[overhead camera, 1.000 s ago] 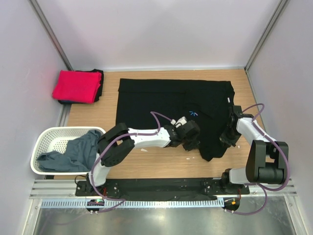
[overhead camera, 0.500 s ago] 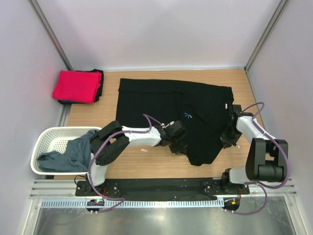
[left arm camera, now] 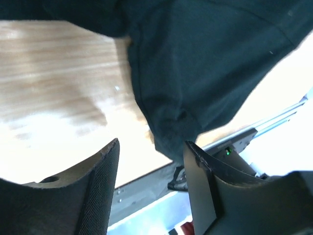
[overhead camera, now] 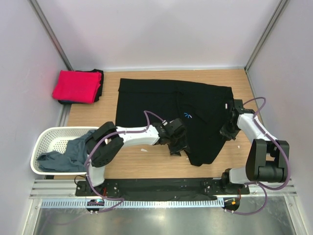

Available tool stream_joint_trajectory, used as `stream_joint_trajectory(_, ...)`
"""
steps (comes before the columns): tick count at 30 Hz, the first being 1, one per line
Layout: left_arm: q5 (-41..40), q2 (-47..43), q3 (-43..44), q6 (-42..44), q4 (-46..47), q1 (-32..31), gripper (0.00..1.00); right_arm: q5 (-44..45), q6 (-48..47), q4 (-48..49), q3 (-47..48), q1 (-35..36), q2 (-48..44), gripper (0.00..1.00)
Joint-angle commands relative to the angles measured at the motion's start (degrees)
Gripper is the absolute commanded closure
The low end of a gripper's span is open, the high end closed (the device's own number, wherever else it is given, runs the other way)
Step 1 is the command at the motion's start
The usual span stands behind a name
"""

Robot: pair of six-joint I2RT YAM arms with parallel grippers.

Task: Fold and stack the t-shirts
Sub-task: Fold the tshirt

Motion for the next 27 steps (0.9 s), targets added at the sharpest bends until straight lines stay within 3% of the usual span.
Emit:
stream_joint_trajectory(1, -2.1, -5.0, 3.5, 3.7, -4.3, -1.0, 0.43, 0.2, -1.5, 2.7, 3.0, 0.4, 0.8, 0.86)
stream_joint_trajectory(7, -12.8, -5.0, 13.8, 10.9, -13.7, -5.4, 0.39, 0.0, -3.3, 6.5, 3.0, 0.4, 4.9, 0.85)
stream_joint_trajectory(15, -16.1, 7.1, 33.5, 28.5, -24.6, -9.8, 0.42, 4.3, -4.0, 6.4, 5.7, 0.2, 11.5, 0.91)
stream_joint_trajectory(17, -17.1, 7.4, 32.0, 35.7, -20.4, -10.5, 0.45, 4.8, -4.0, 7.2, 6.1, -0.1, 11.4, 0.91)
stream_joint_trajectory(21, -16.1, 5.4, 20.6, 44.0, -6.3, -10.6, 0.49, 3.8, -3.7, 9.4, 6.3, -2.6, 12.3, 0.92)
stream_joint_trajectory(27, -14.7, 7.0, 20.1, 52.1, -0.1, -10.7, 0.5, 0.6, -2.8, 12.1, 6.5, -4.6, 14.3, 0.94)
